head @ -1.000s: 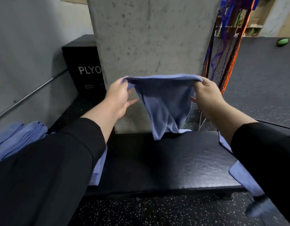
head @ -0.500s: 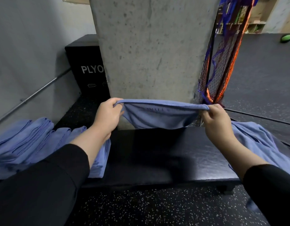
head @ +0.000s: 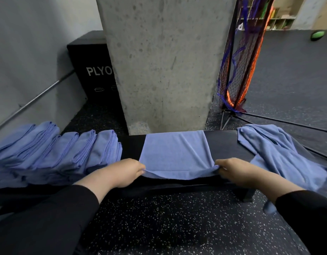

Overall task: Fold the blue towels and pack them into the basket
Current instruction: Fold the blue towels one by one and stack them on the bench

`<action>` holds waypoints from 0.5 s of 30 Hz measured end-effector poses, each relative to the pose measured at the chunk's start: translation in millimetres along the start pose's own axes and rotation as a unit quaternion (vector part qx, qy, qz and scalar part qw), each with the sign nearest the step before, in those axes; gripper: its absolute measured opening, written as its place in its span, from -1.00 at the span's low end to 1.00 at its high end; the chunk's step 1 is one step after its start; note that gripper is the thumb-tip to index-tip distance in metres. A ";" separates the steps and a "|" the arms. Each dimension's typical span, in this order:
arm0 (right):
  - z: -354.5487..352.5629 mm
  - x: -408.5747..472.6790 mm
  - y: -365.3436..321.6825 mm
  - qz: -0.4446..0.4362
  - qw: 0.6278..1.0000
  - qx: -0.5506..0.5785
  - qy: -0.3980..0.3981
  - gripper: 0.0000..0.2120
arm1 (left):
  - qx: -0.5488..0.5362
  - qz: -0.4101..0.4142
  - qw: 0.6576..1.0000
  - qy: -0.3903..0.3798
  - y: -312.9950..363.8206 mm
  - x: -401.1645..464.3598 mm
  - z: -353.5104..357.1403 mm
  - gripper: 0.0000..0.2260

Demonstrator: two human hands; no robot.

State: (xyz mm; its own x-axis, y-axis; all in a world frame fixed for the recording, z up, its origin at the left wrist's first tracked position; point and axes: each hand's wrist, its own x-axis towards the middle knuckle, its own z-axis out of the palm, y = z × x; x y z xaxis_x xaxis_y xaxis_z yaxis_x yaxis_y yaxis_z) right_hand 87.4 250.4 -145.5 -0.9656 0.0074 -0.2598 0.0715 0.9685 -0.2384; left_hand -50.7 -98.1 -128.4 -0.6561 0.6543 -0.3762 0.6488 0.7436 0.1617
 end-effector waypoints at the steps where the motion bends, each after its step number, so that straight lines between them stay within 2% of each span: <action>1: -0.3 -0.4 0.3 0.004 1.000 0.004 0.001 -0.72 | 0.009 0.000 1.000 -0.005 2.3 -1.4 2.0 -0.70; 5: -6.7 -3.6 -5.2 0.028 0.999 0.020 -0.010 -0.73 | 0.016 0.008 1.000 -0.025 11.2 -3.9 5.2 -0.70; 9: -7.4 -7.2 -16.6 0.056 0.996 0.022 -0.068 -0.74 | -0.032 0.036 0.995 -0.084 15.9 -8.0 6.4 -0.70; 12: -4.6 -8.5 -17.0 0.083 0.987 0.067 -0.117 -0.71 | -0.163 0.017 0.974 -0.155 7.0 -8.5 14.4 -0.73; 13: -4.5 -8.0 -16.3 0.088 0.985 0.099 -0.114 -0.71 | -0.216 0.008 0.964 -0.156 4.6 -7.4 17.1 -0.73; 15: -5.5 -2.7 -13.4 0.088 0.982 0.153 -0.062 -0.70 | -0.299 0.004 0.949 -0.101 1.2 -1.1 18.1 -0.73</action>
State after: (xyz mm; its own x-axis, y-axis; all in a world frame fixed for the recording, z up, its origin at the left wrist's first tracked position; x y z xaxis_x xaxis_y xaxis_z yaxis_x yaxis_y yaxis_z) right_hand 87.7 238.8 -136.4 -0.8951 0.1189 -0.4298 0.3243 0.8351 -0.4443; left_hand -42.2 -100.4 -144.3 -0.5259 0.6658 -0.5293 0.2796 0.7230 0.6317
